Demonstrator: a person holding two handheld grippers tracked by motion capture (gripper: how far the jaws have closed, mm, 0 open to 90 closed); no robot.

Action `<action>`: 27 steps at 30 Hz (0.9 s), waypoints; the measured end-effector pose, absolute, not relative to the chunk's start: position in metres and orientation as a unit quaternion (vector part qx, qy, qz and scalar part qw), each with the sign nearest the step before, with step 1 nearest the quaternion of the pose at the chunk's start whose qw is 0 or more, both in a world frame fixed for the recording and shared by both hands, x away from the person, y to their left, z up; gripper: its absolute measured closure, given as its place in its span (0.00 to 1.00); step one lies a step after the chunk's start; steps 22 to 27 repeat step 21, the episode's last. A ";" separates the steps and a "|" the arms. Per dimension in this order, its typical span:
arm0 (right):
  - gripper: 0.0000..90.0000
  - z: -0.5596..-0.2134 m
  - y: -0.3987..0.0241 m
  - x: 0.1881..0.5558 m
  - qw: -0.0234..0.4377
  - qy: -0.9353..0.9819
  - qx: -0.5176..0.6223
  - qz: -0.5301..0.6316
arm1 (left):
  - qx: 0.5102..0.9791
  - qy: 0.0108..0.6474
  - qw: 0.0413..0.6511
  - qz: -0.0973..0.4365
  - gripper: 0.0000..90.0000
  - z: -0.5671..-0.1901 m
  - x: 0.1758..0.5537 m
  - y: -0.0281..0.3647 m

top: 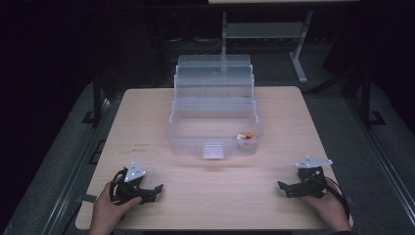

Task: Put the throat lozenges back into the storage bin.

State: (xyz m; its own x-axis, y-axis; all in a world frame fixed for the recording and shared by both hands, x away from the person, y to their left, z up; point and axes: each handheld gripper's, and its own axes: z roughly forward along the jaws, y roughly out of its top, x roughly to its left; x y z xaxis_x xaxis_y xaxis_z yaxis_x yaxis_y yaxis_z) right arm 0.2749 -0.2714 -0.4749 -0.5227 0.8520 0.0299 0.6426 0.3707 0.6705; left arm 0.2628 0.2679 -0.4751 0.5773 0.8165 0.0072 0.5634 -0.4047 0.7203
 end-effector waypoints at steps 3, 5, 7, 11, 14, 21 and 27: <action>0.00 -0.479 -0.272 0.276 0.155 0.812 0.461 0.323 | 0.818 0.422 0.346 0.183 0.12 -0.475 0.263 0.268; 0.00 -0.481 -0.271 0.275 0.164 0.811 0.460 0.323 | 0.818 0.422 0.346 0.183 0.12 -0.475 0.263 0.268; 0.00 -0.481 -0.271 0.275 0.166 0.810 0.459 0.325 | 0.818 0.422 0.346 0.183 0.12 -0.475 0.263 0.268; 0.00 -0.484 -0.271 0.273 0.175 0.805 0.458 0.335 | 0.818 0.422 0.346 0.183 0.12 -0.475 0.263 0.268; 0.00 -0.484 -0.271 0.273 0.175 0.804 0.459 0.334 | 0.818 0.422 0.346 0.183 0.12 -0.475 0.263 0.268; 0.00 -0.484 -0.271 0.273 0.175 0.804 0.460 0.334 | 0.818 0.422 0.346 0.183 0.12 -0.475 0.263 0.268; 0.00 -0.484 -0.271 0.273 0.175 0.804 0.460 0.334 | 0.818 0.422 0.346 0.183 0.12 -0.475 0.263 0.268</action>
